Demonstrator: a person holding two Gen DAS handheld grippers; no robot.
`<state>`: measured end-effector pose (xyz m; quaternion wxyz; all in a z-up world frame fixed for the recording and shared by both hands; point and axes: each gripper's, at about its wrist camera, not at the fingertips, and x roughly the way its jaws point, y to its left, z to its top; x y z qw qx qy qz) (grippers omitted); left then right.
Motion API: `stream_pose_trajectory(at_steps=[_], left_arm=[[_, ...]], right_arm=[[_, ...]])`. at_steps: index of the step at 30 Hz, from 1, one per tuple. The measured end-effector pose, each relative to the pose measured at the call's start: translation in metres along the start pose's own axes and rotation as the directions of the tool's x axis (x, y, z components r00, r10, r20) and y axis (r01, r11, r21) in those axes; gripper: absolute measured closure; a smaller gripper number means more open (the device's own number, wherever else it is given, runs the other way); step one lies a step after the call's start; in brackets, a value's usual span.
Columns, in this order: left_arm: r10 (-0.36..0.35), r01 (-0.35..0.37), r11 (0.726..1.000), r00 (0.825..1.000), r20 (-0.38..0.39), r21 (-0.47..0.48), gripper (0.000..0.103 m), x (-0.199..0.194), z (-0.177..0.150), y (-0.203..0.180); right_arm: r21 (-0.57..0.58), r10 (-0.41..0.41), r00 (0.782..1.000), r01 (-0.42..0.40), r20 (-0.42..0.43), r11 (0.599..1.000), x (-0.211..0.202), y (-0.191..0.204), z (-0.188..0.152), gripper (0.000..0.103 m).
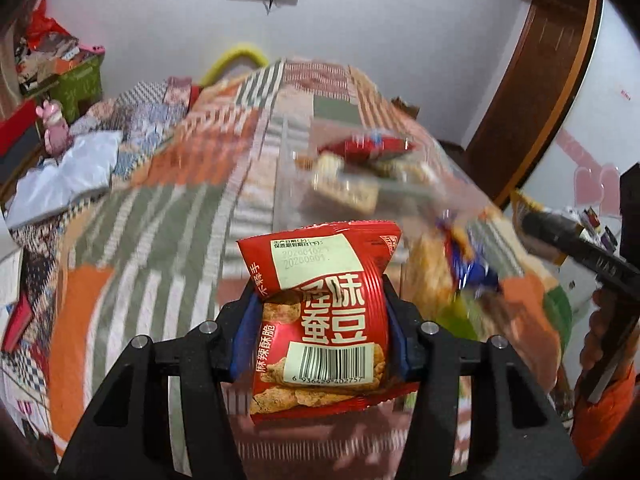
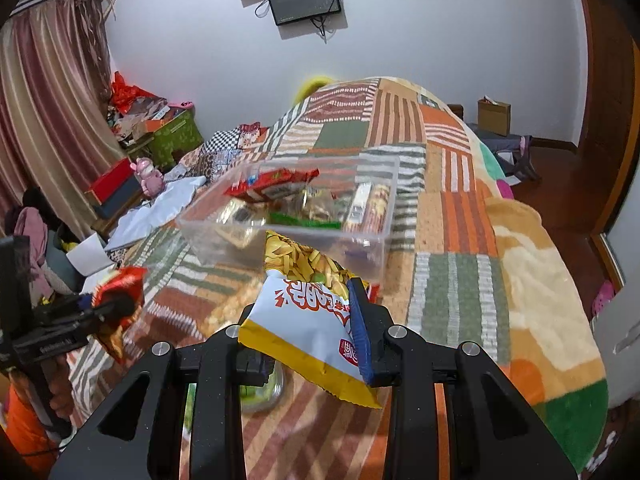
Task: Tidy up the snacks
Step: 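Lift both held bags and carry them over the clear box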
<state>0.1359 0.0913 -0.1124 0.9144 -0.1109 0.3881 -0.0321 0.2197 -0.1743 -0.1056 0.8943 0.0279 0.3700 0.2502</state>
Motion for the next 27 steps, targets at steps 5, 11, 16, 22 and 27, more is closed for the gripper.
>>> stream_pose_trajectory(at_steps=[5,11,16,22,27], left_arm=[[0.003,-0.002,1.000,0.999,0.044,-0.014,0.049,0.010,0.037,0.003],[0.014,-0.012,0.999,0.998,0.053,-0.045,0.049,0.039,0.074,0.011],[0.028,-0.026,0.998,0.999,0.047,-0.057,0.049,0.064,0.095,0.014],[0.029,-0.029,0.998,0.999,0.015,-0.061,0.049,0.100,0.113,0.014],[0.037,-0.037,0.999,0.999,0.003,-0.023,0.049,0.122,0.122,0.004]], right_arm=[[-0.005,-0.004,1.000,0.004,0.018,1.000,0.014,0.001,0.019,0.074],[-0.014,-0.012,1.000,0.012,0.013,1.000,0.038,0.001,0.036,0.074],[-0.018,-0.019,1.000,0.019,-0.006,1.000,0.060,-0.001,0.048,0.074],[-0.029,-0.031,0.998,0.030,-0.049,0.999,0.093,-0.003,0.055,0.074],[-0.049,-0.038,0.996,0.034,-0.080,0.998,0.113,0.000,0.057,0.074]])
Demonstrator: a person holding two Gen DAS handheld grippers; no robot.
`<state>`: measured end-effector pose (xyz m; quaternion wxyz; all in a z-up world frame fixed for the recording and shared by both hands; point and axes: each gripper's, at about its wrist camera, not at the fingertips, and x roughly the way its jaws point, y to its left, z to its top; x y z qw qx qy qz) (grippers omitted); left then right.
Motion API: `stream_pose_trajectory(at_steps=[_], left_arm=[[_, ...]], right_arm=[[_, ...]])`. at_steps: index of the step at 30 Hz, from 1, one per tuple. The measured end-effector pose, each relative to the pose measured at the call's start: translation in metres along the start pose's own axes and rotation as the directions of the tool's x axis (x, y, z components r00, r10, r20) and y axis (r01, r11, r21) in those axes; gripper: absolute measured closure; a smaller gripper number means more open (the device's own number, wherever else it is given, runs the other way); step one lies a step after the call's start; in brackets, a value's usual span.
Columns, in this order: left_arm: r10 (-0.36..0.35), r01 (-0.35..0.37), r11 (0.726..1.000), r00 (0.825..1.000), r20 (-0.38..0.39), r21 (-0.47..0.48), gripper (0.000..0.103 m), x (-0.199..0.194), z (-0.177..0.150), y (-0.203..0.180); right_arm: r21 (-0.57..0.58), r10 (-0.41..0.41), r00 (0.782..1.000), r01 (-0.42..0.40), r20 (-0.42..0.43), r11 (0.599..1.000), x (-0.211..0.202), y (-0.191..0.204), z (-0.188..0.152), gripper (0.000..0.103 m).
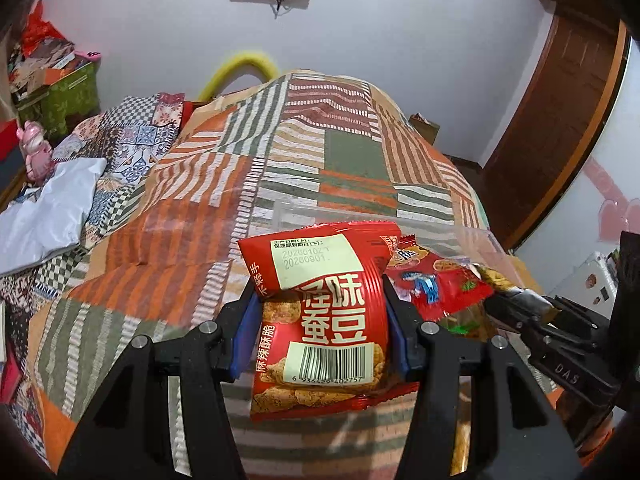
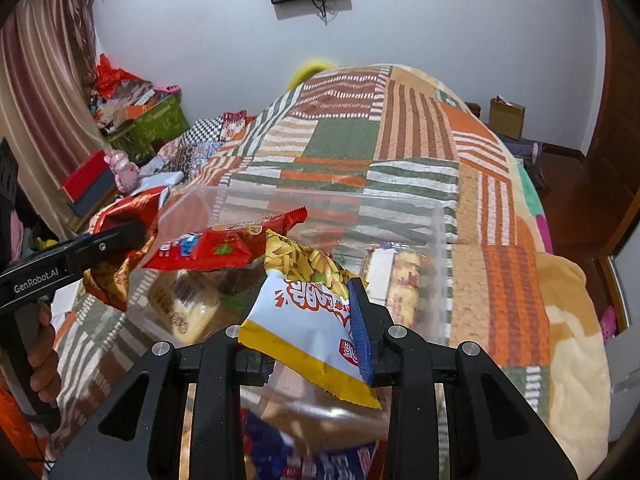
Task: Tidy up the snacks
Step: 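Lift both held bags and carry them over the clear box, then open both tools to drop the bags into the box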
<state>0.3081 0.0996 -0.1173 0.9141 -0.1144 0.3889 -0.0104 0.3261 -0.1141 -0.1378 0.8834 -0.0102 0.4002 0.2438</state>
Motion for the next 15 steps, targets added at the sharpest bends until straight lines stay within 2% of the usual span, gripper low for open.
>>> stream_pose_trajectory(at_steps=[9,15], left_arm=[[-0.004,0.004,1.000,0.999,-0.041,0.001,0.049,0.027,0.003,-0.004],[0.026,-0.025,0.999,0.999,-0.039,0.028,0.048,0.026,0.000,-0.010]], right_arm=[[-0.016,-0.013,0.999,0.013,-0.029,1.000,0.016,0.001,0.001,0.074],[-0.029,-0.029,0.999,0.028,-0.036,0.999,0.012,0.004,0.002,0.072]])
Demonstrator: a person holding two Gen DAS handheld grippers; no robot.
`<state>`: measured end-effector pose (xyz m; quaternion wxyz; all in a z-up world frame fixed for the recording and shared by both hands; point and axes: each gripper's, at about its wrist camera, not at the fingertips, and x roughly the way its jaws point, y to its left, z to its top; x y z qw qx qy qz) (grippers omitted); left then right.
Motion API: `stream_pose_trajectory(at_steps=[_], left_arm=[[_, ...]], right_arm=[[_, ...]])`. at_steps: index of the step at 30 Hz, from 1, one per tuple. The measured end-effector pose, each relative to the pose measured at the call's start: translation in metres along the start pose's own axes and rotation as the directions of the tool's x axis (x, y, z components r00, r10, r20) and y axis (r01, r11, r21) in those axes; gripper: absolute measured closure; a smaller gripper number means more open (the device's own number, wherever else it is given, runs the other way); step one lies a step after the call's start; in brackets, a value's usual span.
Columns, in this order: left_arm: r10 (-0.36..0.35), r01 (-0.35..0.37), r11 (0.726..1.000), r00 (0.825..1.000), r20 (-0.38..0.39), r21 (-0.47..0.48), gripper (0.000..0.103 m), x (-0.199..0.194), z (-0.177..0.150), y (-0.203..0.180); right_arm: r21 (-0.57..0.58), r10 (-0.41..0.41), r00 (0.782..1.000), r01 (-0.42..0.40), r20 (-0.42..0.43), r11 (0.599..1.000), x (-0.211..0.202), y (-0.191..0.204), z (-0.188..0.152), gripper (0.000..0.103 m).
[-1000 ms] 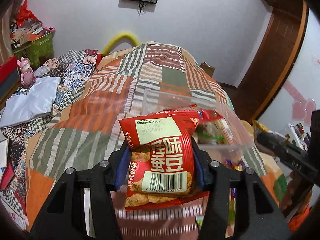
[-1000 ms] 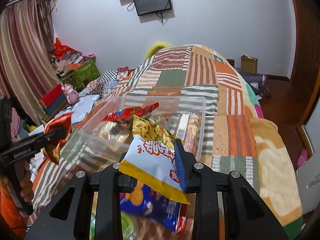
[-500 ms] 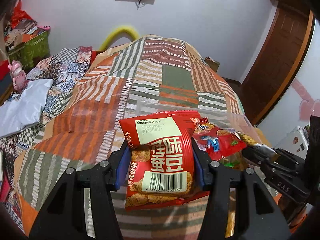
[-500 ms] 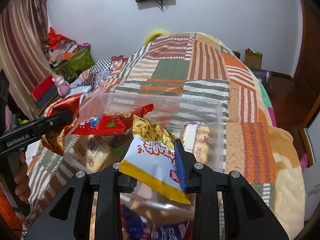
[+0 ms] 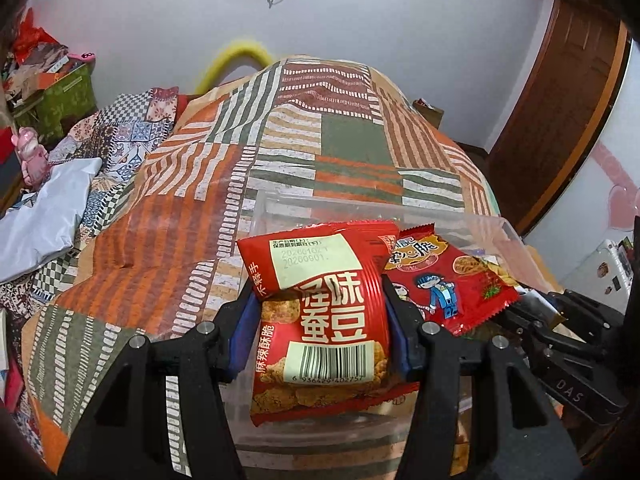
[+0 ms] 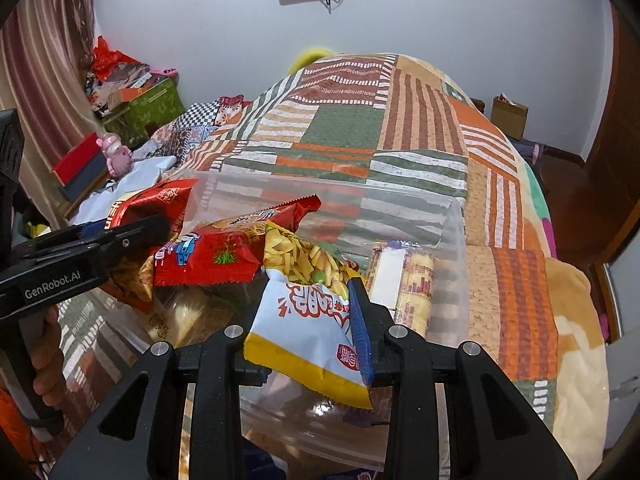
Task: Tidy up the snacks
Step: 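Open both tools to drop the bags into the box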
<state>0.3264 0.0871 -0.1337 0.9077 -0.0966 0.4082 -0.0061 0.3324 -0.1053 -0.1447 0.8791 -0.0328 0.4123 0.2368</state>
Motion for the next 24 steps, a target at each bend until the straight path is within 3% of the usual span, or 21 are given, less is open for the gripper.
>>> stream_pose_trajectory(at_steps=[6,9,13,24], left_arm=[[-0.014,0.014,1.000,1.000,-0.008,-0.012,0.044,-0.010,-0.004,0.001],[-0.013,0.013,1.000,1.000,-0.002,-0.008,0.043,-0.019,-0.007,0.000],[-0.001,0.000,1.000,0.999,0.045,0.017,0.033,-0.041,-0.013,-0.004],[-0.017,0.014,0.998,0.998,0.054,0.054,0.029,-0.098,-0.048,-0.016]], right_arm=[[-0.006,-0.013,1.000,0.013,0.028,1.000,-0.015,0.001,-0.002,0.050],[-0.010,-0.016,0.999,0.016,0.037,1.000,-0.024,0.002,-0.004,0.050],[0.000,-0.007,0.998,0.007,0.063,1.000,-0.041,0.002,-0.009,0.050],[-0.021,0.009,0.992,-0.007,0.126,1.000,-0.098,0.016,-0.039,0.050]])
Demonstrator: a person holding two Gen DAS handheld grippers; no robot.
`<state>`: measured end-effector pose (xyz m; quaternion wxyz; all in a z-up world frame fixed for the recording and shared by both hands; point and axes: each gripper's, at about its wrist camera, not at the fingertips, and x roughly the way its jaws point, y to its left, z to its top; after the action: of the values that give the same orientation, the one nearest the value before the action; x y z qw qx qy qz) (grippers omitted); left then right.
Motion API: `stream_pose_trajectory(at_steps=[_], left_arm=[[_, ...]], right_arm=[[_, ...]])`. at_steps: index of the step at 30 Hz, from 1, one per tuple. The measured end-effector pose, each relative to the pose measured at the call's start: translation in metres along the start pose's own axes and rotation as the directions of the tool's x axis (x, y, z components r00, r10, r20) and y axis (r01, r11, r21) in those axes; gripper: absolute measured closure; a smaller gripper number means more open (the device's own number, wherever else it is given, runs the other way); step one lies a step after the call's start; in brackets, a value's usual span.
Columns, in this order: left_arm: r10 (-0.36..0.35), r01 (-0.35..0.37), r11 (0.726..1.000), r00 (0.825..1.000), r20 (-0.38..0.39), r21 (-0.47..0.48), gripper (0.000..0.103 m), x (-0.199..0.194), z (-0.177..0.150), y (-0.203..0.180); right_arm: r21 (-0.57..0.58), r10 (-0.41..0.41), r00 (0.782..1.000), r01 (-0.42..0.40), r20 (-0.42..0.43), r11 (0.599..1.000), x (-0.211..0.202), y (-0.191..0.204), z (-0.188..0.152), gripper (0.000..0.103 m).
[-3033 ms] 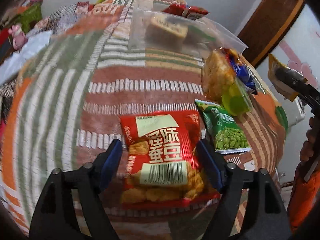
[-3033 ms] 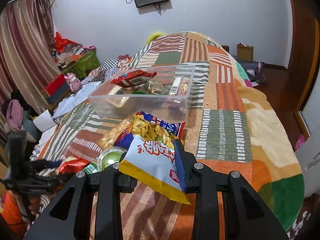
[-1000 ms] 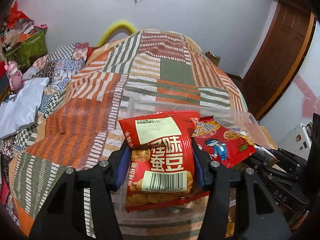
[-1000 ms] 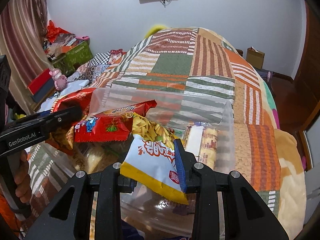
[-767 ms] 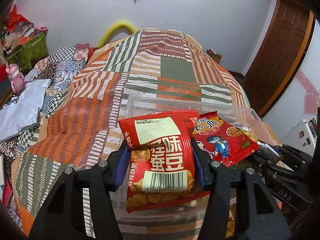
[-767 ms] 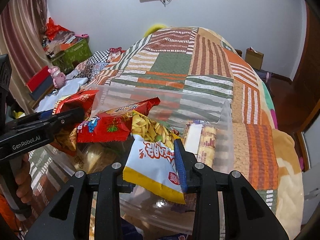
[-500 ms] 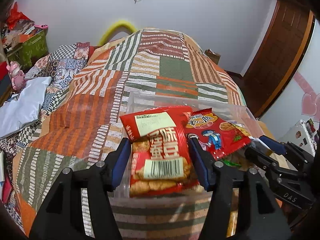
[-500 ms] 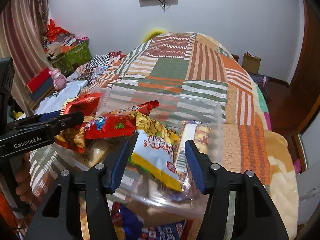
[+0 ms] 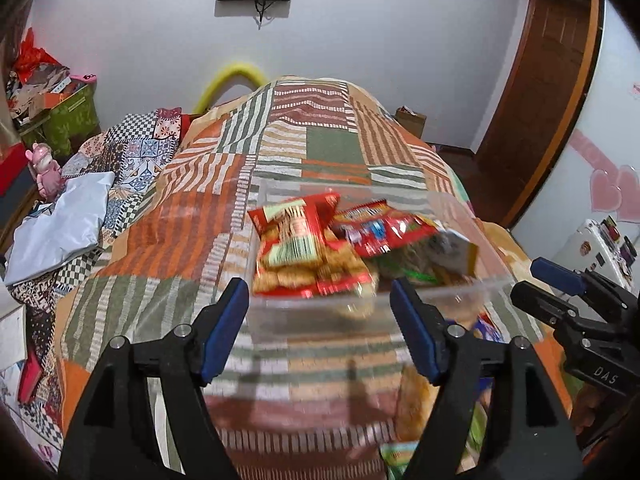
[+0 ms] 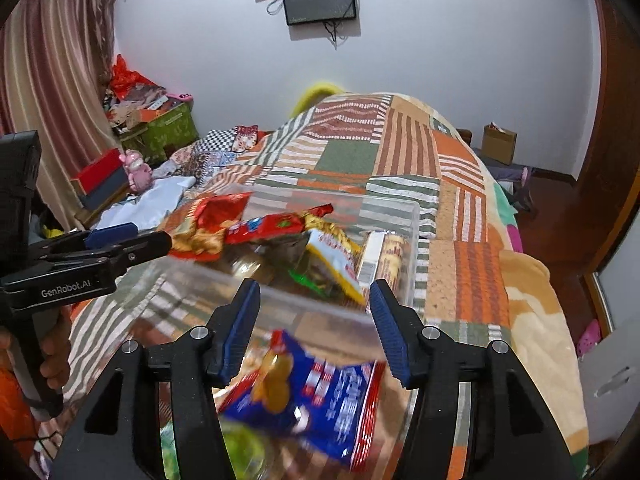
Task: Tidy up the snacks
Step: 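Open both tools to drop the bags into the box, then grasp the green pea bag with the left tool while the right tool grasps the green jelly cup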
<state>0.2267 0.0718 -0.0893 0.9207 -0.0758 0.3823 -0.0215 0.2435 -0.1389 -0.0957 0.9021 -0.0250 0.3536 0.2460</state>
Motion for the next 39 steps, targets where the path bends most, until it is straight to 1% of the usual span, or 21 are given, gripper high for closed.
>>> stream_pose_trajectory(at_steps=[4,8,10,13,19,23,28,30,34,37,39], left_arm=[[-0.004,0.004,0.999,1.000,-0.002,0.032,0.026,-0.021,-0.020,-0.010],[-0.015,0.015,0.998,1.000,-0.004,0.055,0.016,-0.038,-0.042,-0.018],[-0.018,0.019,0.998,1.000,-0.014,0.062,0.016,-0.042,-0.052,-0.021],[-0.024,0.027,0.998,0.999,-0.049,0.063,0.016,-0.044,-0.070,-0.023],[-0.018,0.024,0.998,0.995,-0.100,0.062,0.016,-0.042,-0.099,-0.022],[-0.018,0.026,0.997,0.992,-0.125,0.069,0.016,-0.038,-0.110,-0.022],[-0.033,0.044,0.996,0.990,-0.140,0.073,0.016,-0.037,-0.119,-0.027],[-0.029,0.041,0.996,0.989,-0.145,0.083,0.016,-0.036,-0.123,-0.030],[-0.035,0.048,0.995,0.989,-0.147,0.085,0.016,-0.036,-0.126,-0.031],[-0.039,0.052,0.995,0.987,-0.157,0.081,0.016,-0.033,-0.128,-0.031],[-0.039,0.053,0.995,0.985,-0.165,0.082,0.016,-0.031,-0.129,-0.032]], right_arm=[[-0.014,0.006,1.000,-0.006,0.005,1.000,-0.015,0.008,-0.012,0.050],[-0.015,0.032,0.999,-0.032,-0.016,0.999,-0.023,0.014,-0.031,0.050],[-0.007,0.056,0.998,-0.056,-0.040,0.998,-0.023,0.015,-0.040,0.049],[0.015,0.090,0.993,-0.089,-0.079,0.996,-0.017,0.017,-0.053,0.049],[0.044,0.141,0.976,-0.136,-0.164,0.990,0.002,0.024,-0.080,0.049],[0.066,0.176,0.967,-0.167,-0.185,0.984,0.012,0.027,-0.084,0.049],[0.057,0.174,0.967,-0.166,-0.187,0.985,0.017,0.032,-0.081,0.046],[0.057,0.172,0.967,-0.164,-0.190,0.985,0.017,0.032,-0.081,0.045],[0.039,0.157,0.962,-0.152,-0.222,0.988,0.016,0.034,-0.087,0.041],[0.063,0.160,0.961,-0.149,-0.226,0.987,0.021,0.030,-0.089,0.041],[0.092,0.174,0.955,-0.156,-0.241,0.983,0.027,0.026,-0.089,0.041]])
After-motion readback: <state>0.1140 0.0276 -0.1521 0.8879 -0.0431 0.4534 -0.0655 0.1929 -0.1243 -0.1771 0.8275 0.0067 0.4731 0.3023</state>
